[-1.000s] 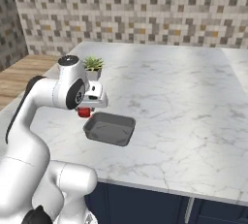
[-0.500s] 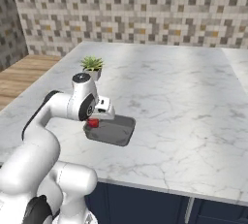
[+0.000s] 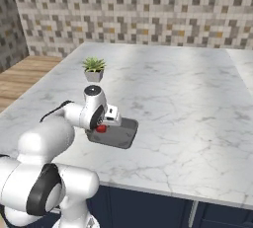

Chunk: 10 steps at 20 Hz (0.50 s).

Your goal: Take the bell pepper and lemon wedge out of the freezer and place them in the tupperware container on the counter. Then put the tupperware containing the vegetables back in the freezer.

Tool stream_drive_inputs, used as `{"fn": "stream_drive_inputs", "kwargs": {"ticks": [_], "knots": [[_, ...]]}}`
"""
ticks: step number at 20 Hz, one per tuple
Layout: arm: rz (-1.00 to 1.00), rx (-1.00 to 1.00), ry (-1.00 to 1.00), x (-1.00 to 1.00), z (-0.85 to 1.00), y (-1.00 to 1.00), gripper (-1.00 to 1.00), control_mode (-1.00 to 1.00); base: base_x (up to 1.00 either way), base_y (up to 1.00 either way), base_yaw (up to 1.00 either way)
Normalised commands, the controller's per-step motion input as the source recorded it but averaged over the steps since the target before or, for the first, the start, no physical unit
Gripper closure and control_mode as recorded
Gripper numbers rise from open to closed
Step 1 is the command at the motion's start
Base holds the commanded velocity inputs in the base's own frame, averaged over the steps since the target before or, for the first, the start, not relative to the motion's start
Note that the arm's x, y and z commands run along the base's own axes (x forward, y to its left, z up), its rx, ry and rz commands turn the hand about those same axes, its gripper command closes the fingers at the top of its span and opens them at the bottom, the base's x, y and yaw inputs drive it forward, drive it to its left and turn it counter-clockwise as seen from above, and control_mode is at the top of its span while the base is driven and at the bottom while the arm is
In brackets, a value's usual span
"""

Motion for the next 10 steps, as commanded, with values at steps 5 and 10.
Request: {"fn": "stream_drive_inputs", "kwargs": {"ticks": [5,10], "knots": [[0.0,0.0,0.0,0.58,-0.26,0.0,1.0,-1.0,0.0,0.0,0.0],[0.0,0.0,0.0,0.45,-0.2,0.0,1.0,-1.0,0.0,0.0,0.0]]}}
